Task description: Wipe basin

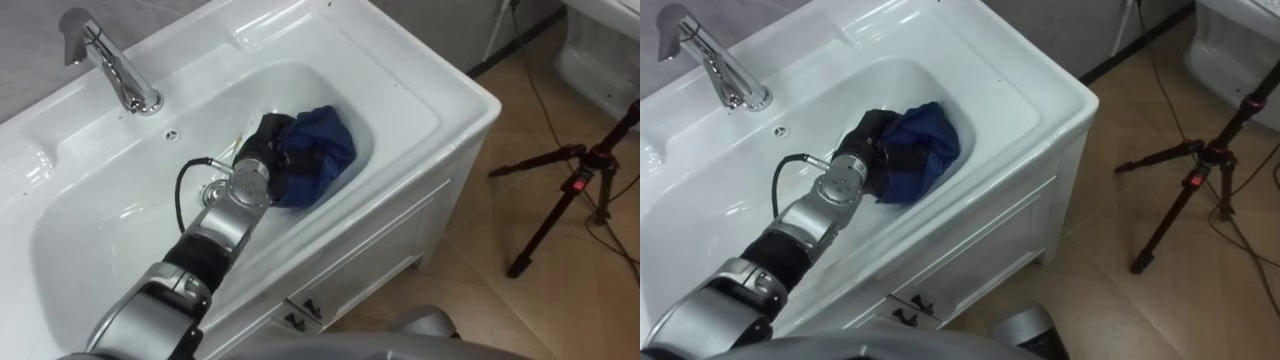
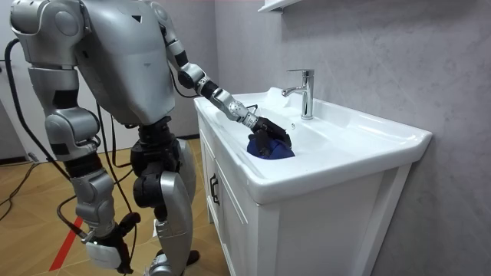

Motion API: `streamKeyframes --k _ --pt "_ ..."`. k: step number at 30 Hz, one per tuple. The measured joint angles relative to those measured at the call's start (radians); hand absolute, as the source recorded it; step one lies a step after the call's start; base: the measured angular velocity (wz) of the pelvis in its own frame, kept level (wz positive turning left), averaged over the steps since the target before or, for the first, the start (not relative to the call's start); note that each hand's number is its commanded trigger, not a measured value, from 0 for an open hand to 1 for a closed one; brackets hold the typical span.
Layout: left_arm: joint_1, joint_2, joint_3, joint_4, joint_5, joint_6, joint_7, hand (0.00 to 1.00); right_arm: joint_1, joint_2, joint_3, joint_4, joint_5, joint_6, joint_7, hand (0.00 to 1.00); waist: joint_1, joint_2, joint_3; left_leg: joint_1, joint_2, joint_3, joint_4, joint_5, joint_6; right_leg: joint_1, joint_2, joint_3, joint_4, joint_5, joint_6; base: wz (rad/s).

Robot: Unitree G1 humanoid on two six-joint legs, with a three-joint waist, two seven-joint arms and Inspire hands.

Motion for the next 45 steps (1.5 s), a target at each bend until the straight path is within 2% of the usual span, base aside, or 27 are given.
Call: streamKeyframes --k 6,12,14,18,19,22,24,28,31,34,38,45 --pt "-0.005 0.003 0.022 -0.018 0.054 0.003 -0.021 1.0 -0.001 0.003 -0.012 0.0 -0.009 -0.007 -0.007 0.0 0.001 -0.015 0.0096 -0.015 0.001 -0.001 0.003 0.0 0.0 -0.019 0.0 -0.001 0.004 -0.001 0.0 0.0" --pt "-0.024 0.008 0.036 -0.022 0.236 0.015 -0.059 1.0 0.013 0.005 -0.022 0.002 -0.017 -0.006 -0.009 0.0 0.003 -0.02 0.009 -0.026 0.001 -0.006 0.005 0.0 0.0 -0.024 0.003 0.003 0.0 0.001 -0.001 0.01" --pt "-0.024 0.008 0.06 -0.022 0.344 0.027 -0.074 1.0 0.015 0.005 -0.039 0.0 -0.038 -0.006 -0.009 0.0 0.005 -0.022 0.0079 -0.025 0.002 0.002 0.005 0.0 0.0 -0.028 0.006 0.017 -0.003 0.002 -0.003 -0.14" --pt "-0.024 0.015 0.088 0.009 0.444 0.053 -0.083 1.0 0.038 0.001 -0.054 0.0 -0.045 0.006 -0.008 0.0 0.01 -0.034 0.0079 -0.003 0.008 0.019 0.001 -0.003 -0.004 -0.016 0.014 0.043 -0.006 0.004 -0.004 -0.21" --pt "-0.022 0.02 0.105 0.028 0.487 0.053 -0.086 1.0 0.047 0.002 -0.065 -0.001 -0.052 0.007 -0.006 0.0 0.025 -0.036 0.0094 0.008 0.013 0.034 -0.002 -0.004 -0.006 -0.015 0.02 0.058 -0.005 0.006 -0.008 -0.41" --pt "-0.002 0.029 0.154 0.085 0.621 0.056 -0.084 1.0 0.069 0.003 -0.087 -0.006 -0.075 0.01 0.001 0.0 0.045 -0.046 0.0043 0.022 0.025 0.055 -0.002 -0.007 -0.011 0.0 0.035 0.085 -0.007 0.011 -0.014 -0.29" --pt "-0.003 0.031 0.176 0.129 0.669 0.059 -0.083 1.0 0.07 0.0 -0.088 -0.005 -0.083 0.015 -0.001 0.0 0.056 -0.044 -0.0008 0.029 0.031 0.057 0.0 -0.012 -0.019 0.002 0.041 0.085 -0.008 0.012 -0.016 -0.04" --pt "0.022 0.068 0.186 0.189 0.836 0.062 -0.08 1.0 0.079 -0.003 -0.09 -0.039 -0.083 0.004 -0.01 0.0 0.086 -0.047 -0.0028 0.045 0.041 0.057 0.0 -0.017 -0.026 0.014 0.051 0.089 -0.014 0.009 -0.022 -0.02" --pt "0.025 0.083 0.215 0.241 0.906 0.067 -0.08 1.0 0.072 -0.003 -0.09 -0.042 -0.082 -0.009 -0.017 0.0 0.113 -0.045 -0.0061 0.042 0.047 0.053 0.0 -0.018 -0.028 0.017 0.056 0.081 -0.021 0.014 -0.026 0.06" --pt "0.046 0.107 0.217 0.247 0.977 0.071 -0.077 1.0 0.066 -0.006 -0.091 -0.046 -0.087 -0.01 -0.023 0.0 0.118 -0.042 -0.0119 0.04 0.05 0.047 0.0 -0.018 -0.029 0.021 0.057 0.074 -0.023 0.016 -0.028 0.06" --pt "0.062 0.109 0.216 0.247 1.097 0.074 -0.077 1.0 0.051 -0.005 -0.09 -0.038 -0.109 -0.008 -0.023 0.0 0.117 -0.041 -0.0131 0.042 0.05 0.044 0.004 -0.018 -0.029 0.027 0.058 0.074 -0.023 0.017 -0.03 0.01" --pt "0.105 0.108 0.217 0.234 1.193 0.075 -0.049 1.0 0.049 -0.005 -0.096 -0.036 -0.123 -0.008 -0.043 0.0 0.124 -0.042 -0.0139 0.046 0.051 0.043 0.003 -0.018 -0.029 0.038 0.06 0.079 -0.028 0.017 -0.031 0.0"
